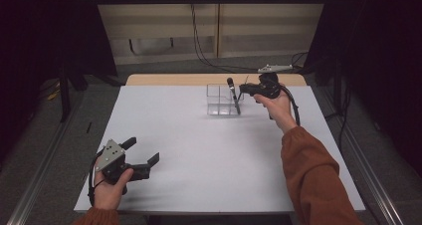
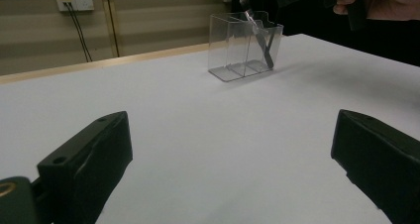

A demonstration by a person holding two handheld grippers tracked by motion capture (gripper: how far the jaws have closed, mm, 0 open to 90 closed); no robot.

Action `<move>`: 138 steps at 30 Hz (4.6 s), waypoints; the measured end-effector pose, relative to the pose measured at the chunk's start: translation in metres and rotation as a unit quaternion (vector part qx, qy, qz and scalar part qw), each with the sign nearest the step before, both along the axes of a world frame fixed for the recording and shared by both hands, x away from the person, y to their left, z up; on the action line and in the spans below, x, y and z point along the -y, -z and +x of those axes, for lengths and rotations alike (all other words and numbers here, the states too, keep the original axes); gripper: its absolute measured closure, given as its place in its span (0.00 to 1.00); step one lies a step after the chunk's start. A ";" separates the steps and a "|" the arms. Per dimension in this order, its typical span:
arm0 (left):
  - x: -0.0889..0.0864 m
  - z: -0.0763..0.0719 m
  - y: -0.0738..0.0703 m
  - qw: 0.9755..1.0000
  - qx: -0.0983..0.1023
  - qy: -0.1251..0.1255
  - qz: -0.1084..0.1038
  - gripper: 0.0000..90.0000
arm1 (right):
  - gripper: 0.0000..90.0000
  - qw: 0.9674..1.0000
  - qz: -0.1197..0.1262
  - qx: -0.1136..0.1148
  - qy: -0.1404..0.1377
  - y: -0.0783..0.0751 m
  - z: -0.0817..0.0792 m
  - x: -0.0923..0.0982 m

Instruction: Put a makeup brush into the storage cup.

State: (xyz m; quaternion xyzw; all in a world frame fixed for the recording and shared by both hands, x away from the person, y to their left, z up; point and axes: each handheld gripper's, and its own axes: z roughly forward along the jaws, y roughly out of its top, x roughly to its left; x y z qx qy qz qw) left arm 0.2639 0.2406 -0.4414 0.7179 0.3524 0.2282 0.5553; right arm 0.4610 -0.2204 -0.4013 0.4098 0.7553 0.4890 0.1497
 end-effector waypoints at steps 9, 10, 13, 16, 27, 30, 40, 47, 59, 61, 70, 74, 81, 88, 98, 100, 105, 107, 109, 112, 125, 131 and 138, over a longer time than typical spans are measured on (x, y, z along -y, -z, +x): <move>0.000 -0.001 0.000 1.000 0.000 -0.002 0.002 0.03 | 0.84 1.000 0.019 0.009 0.005 0.003 -0.004 0.004; 0.000 -0.001 0.000 1.000 0.000 -0.001 0.002 0.03 | 0.83 1.000 0.021 0.011 0.008 0.003 -0.005 0.005; 0.000 -0.001 0.000 1.000 -0.001 -0.001 0.002 0.03 | 0.75 1.000 0.021 0.009 0.004 0.005 -0.006 0.006; 0.000 -0.001 0.000 1.000 0.000 -0.001 0.001 0.03 | 0.61 0.999 0.027 0.017 0.012 0.003 -0.008 0.007; 0.000 -0.001 -0.001 1.000 -0.002 -0.003 0.002 0.03 | 0.26 0.998 0.032 0.038 0.031 0.008 -0.018 0.018; -0.001 0.001 -0.001 1.000 -0.001 -0.005 0.003 0.03 | 0.14 0.998 0.029 0.039 0.035 0.007 -0.021 0.020; 0.003 0.004 -0.001 1.000 -0.003 0.002 0.003 0.03 | 0.01 0.996 0.064 0.055 0.039 0.008 -0.039 0.033; 0.002 0.003 -0.001 1.000 -0.001 0.001 0.001 0.03 | 0.02 0.995 0.058 0.054 0.052 0.010 -0.051 0.039; -0.003 -0.001 -0.003 1.000 0.005 -0.003 -0.003 0.03 | 0.02 0.994 0.064 0.074 0.047 0.013 -0.073 0.040; -0.003 -0.001 -0.003 1.000 0.006 -0.002 -0.004 0.03 | 0.02 0.994 0.064 0.078 0.048 0.013 -0.078 0.041; -0.004 -0.002 -0.002 1.000 0.004 -0.004 -0.003 0.03 | 0.00 0.993 0.076 0.085 0.041 0.013 -0.100 0.049; -0.004 -0.002 -0.002 1.000 0.004 -0.002 -0.003 0.03 | 0.00 0.992 0.087 0.083 0.038 0.012 -0.108 0.055; -0.004 -0.003 -0.003 1.000 0.006 -0.002 -0.002 0.03 | 0.00 0.991 0.076 0.095 0.058 0.013 -0.124 0.062; -0.003 -0.004 -0.003 1.000 0.007 -0.001 -0.004 0.03 | 0.00 0.991 0.067 0.100 0.065 0.018 -0.139 0.062; -0.004 -0.007 -0.004 1.000 0.007 -0.001 -0.002 0.03 | 0.00 0.991 0.055 0.100 0.069 0.025 -0.160 0.064; -0.004 -0.008 -0.004 1.000 0.009 -0.003 -0.004 0.03 | 0.00 0.991 0.056 0.099 0.073 0.028 -0.163 0.064; -0.008 -0.011 -0.005 1.000 0.011 -0.009 -0.003 0.02 | 0.00 0.990 0.055 0.097 0.083 0.031 -0.173 0.068; -0.008 -0.012 -0.005 1.000 0.012 -0.010 0.000 0.02 | 0.00 0.990 0.053 0.098 0.087 0.033 -0.178 0.069; -0.008 -0.012 -0.004 1.000 0.011 -0.011 -0.001 0.02 | 0.00 0.990 0.052 0.099 0.088 0.034 -0.183 0.071; -0.008 -0.012 -0.005 1.000 0.012 -0.011 0.000 0.02 | 0.00 0.990 0.049 0.100 0.089 0.038 -0.189 0.072; -0.007 -0.011 -0.004 1.000 0.008 -0.008 -0.003 0.02 | 0.00 0.988 0.048 0.096 0.107 0.047 -0.223 0.086; -0.005 -0.016 -0.006 1.000 0.011 0.001 -0.003 0.02 | 0.00 0.988 0.042 0.101 0.108 0.053 -0.235 0.087; -0.006 -0.019 -0.005 1.000 0.011 -0.002 0.002 0.02 | 0.00 0.988 0.040 0.112 0.098 0.056 -0.244 0.089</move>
